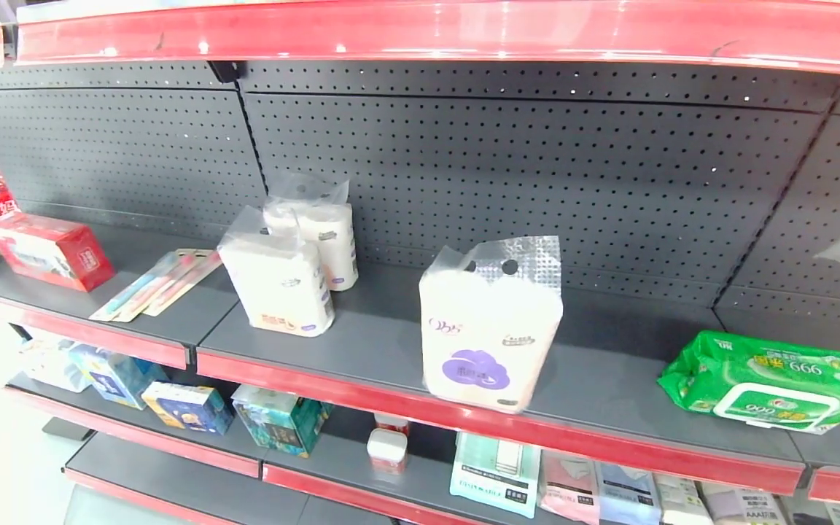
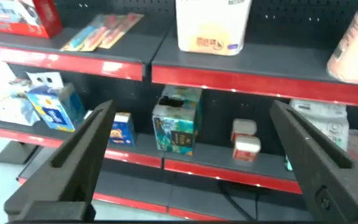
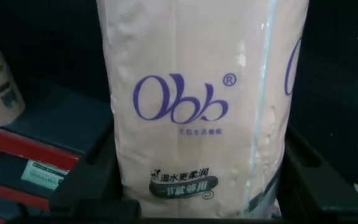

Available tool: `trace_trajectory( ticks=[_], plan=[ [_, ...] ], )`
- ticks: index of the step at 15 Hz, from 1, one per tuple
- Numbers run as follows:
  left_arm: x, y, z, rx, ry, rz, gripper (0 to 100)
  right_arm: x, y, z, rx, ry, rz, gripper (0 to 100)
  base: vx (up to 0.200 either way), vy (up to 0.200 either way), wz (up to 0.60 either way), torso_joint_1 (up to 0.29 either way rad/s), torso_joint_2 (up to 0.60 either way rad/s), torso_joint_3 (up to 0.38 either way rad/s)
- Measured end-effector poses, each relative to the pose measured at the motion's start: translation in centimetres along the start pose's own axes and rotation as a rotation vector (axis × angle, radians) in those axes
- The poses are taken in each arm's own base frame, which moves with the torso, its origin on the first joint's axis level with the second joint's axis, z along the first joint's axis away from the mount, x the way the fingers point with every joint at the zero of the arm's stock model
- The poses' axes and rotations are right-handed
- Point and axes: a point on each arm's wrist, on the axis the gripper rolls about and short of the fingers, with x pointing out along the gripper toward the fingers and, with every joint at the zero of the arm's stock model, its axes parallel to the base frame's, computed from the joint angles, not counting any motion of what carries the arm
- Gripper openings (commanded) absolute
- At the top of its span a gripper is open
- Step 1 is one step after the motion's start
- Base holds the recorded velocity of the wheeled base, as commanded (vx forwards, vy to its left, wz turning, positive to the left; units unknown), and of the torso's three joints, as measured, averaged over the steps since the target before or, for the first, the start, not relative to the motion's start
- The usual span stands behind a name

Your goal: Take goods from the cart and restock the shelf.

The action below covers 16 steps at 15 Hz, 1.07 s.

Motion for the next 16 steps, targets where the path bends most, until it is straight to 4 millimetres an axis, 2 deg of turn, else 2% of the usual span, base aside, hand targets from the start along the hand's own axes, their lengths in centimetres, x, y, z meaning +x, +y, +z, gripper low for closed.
trace_trajectory(
  ticks=[4,5,7,9,12,16],
  plan=[
    [0.0,-0.4,0.5,-0.009,-0.045,-0.177,100,2.8,0.6,1.6,0.065,-0.077,0.140,0,0.000,0.000,0.00,0.000,0.00,0.000],
    [0.0,-0.3,0.3,-0.008,-0.028,-0.157,100,3.8,1.1,1.8,0.085,-0.075,0.181,0,0.000,0.000,0.00,0.000,0.00,0.000],
    [0.0,0.0,0.0,-0.016,0.005,-0.012,100,5.3,1.8,1.9,0.100,-0.067,0.231,0,0.000,0.000,0.00,0.000,0.00,0.000],
    [0.0,0.1,0.2,-0.060,-0.020,0.028,100,6.6,2.4,1.8,0.111,-0.048,0.254,0,0.000,0.000,0.00,0.000,0.00,0.000],
    [0.0,0.3,-0.2,-0.057,0.033,0.118,100,7.6,2.7,1.8,0.115,-0.023,0.266,0,0.000,0.000,0.00,0.000,0.00,0.000],
    [0.0,0.2,-0.1,-0.012,0.024,0.089,100,7.9,2.9,1.7,0.112,-0.009,0.271,0,0.000,0.000,0.00,0.000,0.00,0.000]
  ],
)
